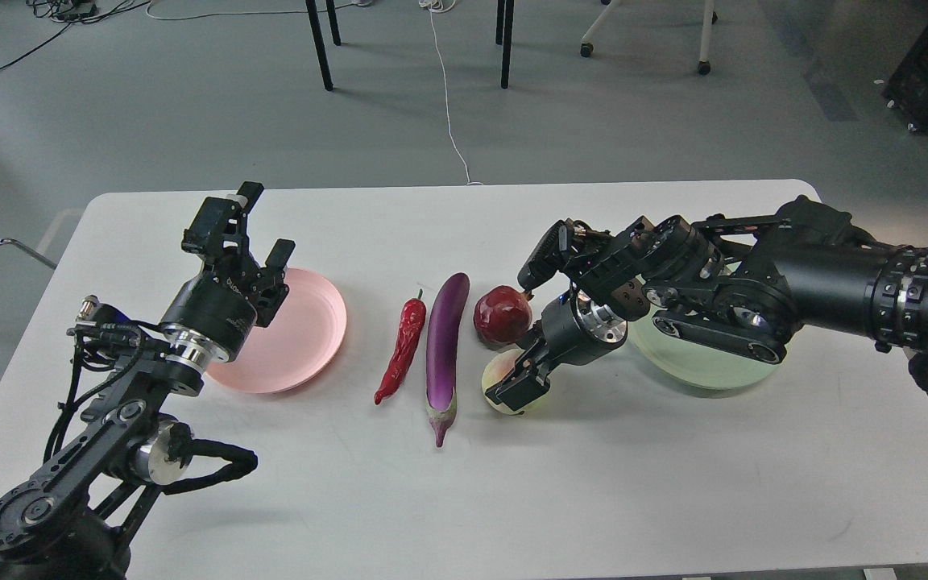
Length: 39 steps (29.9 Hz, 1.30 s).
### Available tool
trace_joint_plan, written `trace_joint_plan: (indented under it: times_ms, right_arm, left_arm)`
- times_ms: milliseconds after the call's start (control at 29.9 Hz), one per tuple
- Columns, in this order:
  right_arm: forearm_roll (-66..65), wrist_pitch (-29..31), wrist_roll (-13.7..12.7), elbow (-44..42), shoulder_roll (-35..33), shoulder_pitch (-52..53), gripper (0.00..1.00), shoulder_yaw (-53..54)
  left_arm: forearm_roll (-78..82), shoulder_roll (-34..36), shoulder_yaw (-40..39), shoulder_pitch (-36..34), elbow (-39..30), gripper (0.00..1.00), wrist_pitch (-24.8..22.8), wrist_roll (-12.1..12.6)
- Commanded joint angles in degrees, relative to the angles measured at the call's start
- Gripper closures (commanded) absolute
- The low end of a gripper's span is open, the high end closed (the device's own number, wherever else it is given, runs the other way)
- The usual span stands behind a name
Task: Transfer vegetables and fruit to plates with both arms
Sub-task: 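Grasp the peach with the right gripper and place it on the green plate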
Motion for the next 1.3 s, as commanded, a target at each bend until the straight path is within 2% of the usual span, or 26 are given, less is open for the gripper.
trace_joint_plan:
  times_ms: [0,167,200,367,568,835,1102,1269]
  right_arm:
    - [-0.01,-2.44,0.0,-0.66,0.29,-0.04,0.18,-1.82]
    - [0.08,-2.79,0.0,-0.4,0.12,0.22,0.49,-2.0]
    - [0.17,-2.79,0.0,-0.22,-0.06,0.57,0.51,-1.92]
    - [0.61,-2.88,0.0,3.37,-4.27,4.7,0.51,-1.39]
    - [0.35,-2.44,0.0,11.72,-17.09,10.59,0.5,-1.83]
    - [-6.42,-2.88,0.0,11.91,-29.93,8.23,0.5,-4.29]
    - [-6.6,-7.36,0.0,6.73,-30.39,1.9,0.47,-4.29]
    - [-6.51,-8.41,0.0,3.91,-28.71,-0.21,0.28,-4.2]
  left_arm:
    - [0.0,0.0,0.0,0.01,0.0,0.01,0.0,0.01]
    - [0.0,0.26,0.0,0.01,0.0,0.01,0.0,0.01]
    - [0.0,0.35,0.0,0.01,0.0,0.01,0.0,0.01]
    - [0.0,0.44,0.0,0.01,-0.26,0.01,-0.09,0.01]
    - [0.0,0.26,0.09,0.01,-0.44,0.01,-0.09,0.01]
    - [0.0,0.17,0.27,0.01,-0.53,0.01,-0.09,0.01]
    - [0.0,0.08,0.44,0.01,-0.97,0.01,-0.09,0.01]
    - [0.0,0.17,0.44,0.01,-1.05,0.01,-0.09,0.01]
